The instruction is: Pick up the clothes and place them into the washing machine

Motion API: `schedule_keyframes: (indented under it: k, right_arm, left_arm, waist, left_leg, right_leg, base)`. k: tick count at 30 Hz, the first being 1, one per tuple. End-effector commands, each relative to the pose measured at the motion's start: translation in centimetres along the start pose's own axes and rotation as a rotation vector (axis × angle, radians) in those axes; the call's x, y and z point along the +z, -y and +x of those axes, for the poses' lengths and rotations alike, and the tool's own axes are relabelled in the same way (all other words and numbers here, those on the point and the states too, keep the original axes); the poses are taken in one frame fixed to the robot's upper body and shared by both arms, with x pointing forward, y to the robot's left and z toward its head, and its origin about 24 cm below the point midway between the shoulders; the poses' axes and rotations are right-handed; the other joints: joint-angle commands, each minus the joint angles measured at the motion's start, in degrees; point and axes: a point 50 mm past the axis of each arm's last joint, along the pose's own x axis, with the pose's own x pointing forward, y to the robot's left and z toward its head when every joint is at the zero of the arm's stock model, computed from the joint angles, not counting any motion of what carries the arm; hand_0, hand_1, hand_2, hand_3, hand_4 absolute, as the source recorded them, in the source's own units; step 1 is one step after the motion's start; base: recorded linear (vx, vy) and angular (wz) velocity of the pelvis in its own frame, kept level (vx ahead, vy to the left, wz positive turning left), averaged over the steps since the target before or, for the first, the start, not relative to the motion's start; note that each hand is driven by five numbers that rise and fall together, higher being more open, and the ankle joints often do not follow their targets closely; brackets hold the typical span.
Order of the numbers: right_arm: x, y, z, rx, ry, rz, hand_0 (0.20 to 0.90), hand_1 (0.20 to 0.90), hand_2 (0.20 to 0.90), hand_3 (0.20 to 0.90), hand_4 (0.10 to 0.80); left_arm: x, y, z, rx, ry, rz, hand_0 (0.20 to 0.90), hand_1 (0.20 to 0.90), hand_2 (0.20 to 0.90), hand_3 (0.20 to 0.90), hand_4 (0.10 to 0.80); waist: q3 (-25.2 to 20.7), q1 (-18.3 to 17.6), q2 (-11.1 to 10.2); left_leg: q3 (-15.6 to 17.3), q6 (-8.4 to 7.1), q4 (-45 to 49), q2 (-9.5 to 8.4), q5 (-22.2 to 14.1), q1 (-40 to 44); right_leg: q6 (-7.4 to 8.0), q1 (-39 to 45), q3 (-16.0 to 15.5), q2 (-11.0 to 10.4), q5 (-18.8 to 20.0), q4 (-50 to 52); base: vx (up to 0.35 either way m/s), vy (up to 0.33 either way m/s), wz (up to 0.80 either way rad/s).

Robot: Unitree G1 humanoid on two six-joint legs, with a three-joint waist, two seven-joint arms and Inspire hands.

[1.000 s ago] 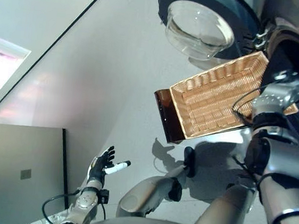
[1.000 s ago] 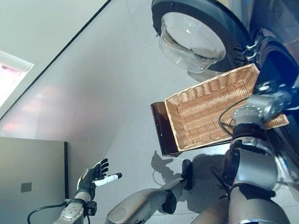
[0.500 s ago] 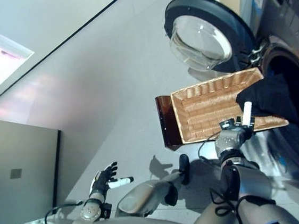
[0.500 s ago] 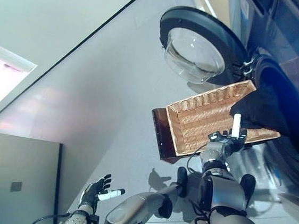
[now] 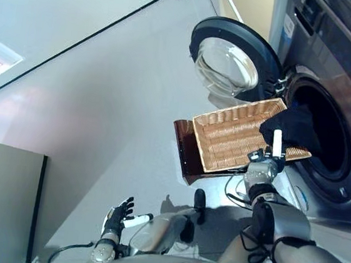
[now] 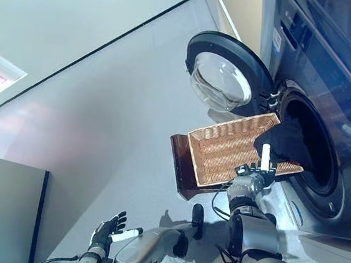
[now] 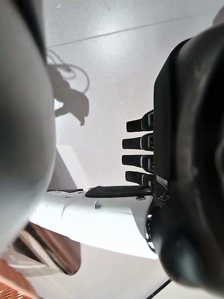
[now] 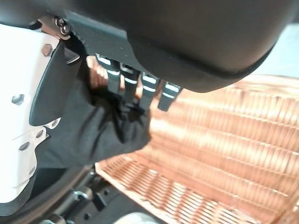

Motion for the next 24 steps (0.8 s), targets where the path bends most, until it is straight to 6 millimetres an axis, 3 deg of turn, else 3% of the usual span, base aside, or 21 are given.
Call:
schedule_keyframes:
  k: [1,3,6,8,10,12,13,18,24]
  right_arm:
    - [1.6,-6.3,-1.2,0.18,0.071,0.108,0.9,0.9,0.9,0.9,0.8]
    - [2.5,-7.5,-1.4,0.194,0.094,0.142,0.9,0.9,0.9,0.9,0.8]
    - [3.8,-8.3,-1.6,0.206,0.14,0.211,0.9,0.9,0.9,0.9,0.8]
    - [4.2,-8.6,-1.6,0.2,0.145,0.253,0.9,0.9,0.9,0.9,0.8]
    - [6.1,-9.3,-1.5,0.205,0.191,0.307,0.9,0.9,0.9,0.9,0.8]
    - [6.4,-9.5,-1.5,0.203,0.195,0.316,0.9,0.9,0.9,0.9,0.8]
    - [7.8,-10.5,-1.6,0.218,0.221,0.332,0.9,0.9,0.9,0.9,0.8]
    - [9.9,-11.8,-2.0,0.26,0.282,0.332,0.9,0.9,0.9,0.9,0.8]
    - [10.0,-13.1,-2.9,0.334,0.319,0.292,0.9,0.9,0.9,0.9,0.8]
  left_arm:
    - [1.5,-3.3,0.6,0.117,0.068,0.0,0.9,0.9,0.9,0.9,0.8]
    - [2.8,-3.2,1.0,0.12,0.116,-0.024,0.9,0.9,0.9,0.9,0.8]
    - [5.3,-2.9,1.7,0.12,0.208,-0.031,0.9,0.9,0.9,0.9,0.8]
    - [6.0,-2.2,1.4,0.1,0.251,-0.069,0.9,0.9,0.9,0.9,0.8]
    - [5.7,-1.4,1.0,0.056,0.256,-0.044,0.9,0.9,0.9,0.9,0.8]
    - [5.8,-1.2,1.0,0.049,0.258,-0.046,0.9,0.9,0.9,0.9,0.8]
    - [5.6,-1.1,0.9,0.047,0.248,-0.049,0.9,0.9,0.9,0.9,0.8]
    - [5.5,-0.9,1.0,0.046,0.236,-0.057,0.9,0.9,0.9,0.9,0.8]
    - [5.3,-0.5,1.2,0.057,0.213,-0.082,0.9,0.9,0.9,0.9,0.8]
  waist:
    - [4.2,-0.8,2.3]
    - [4.8,-1.8,1.6]
    - [5.9,-4.0,0.5]
    - [5.7,-3.6,0.9]
    - [5.0,-2.8,2.4]
    - [5.0,-2.8,2.6]
    - [4.7,-1.9,3.6]
    - [4.4,-1.1,4.2]
    - [3.2,-1.2,3.5]
  left_leg:
    - [-0.1,-4.33,8.7,0.45,-10.3,-1.5]
    - [-1.2,-4.8,8.4,-0.75,-11.6,-0.8]
    - [-4.5,-5.43,12.0,-2.43,-12.8,-2.2]
    - [-4.6,-5.71,12.3,-2.63,-12.3,-3.8]
    - [-5.7,-6.46,10.1,-1.1,-11.6,-4.0]
    - [-6.0,-6.73,9.3,-0.97,-10.7,-4.4]
    - [-6.6,-7.25,7.8,-0.01,-10.3,-4.3]
    - [-7.1,-8.21,5.5,1.03,-8.6,-4.6]
    - [-6.8,-8.93,2.0,2.09,-6.3,-4.0]
  right_leg:
    - [-2.29,-3.7,2.2,6.0,-6.6,7.9]
    - [-2.34,-7.0,4.7,6.9,-3.8,-1.8]
    - [-2.35,-7.1,14.4,9.4,-1.6,-3.7]
    - [-2.61,-7.9,12.6,8.9,-0.4,-3.4]
    - [-3.08,-7.4,10.7,10.1,-1.8,-3.6]
    - [-3.3,-7.5,10.1,9.9,-1.5,-4.1]
    - [-3.74,-7.4,8.7,10.6,-3.2,-3.4]
    - [-4.36,-7.9,7.5,11.1,-4.4,-2.7]
    - [-4.92,-7.5,6.8,11.6,-4.5,-3.5]
  base:
    - [0.107,-0.027,0.17]
    - [0.174,-0.07,0.34]
    - [0.102,-0.179,0.13]
    - [0.04,-0.149,0.23]
    - [0.093,-0.254,0.75]
    - [0.074,-0.158,1.06]
    - [0.071,-0.09,0.77]
    - [0.054,-0.087,0.25]
    - [0.053,-0.034,0.05]
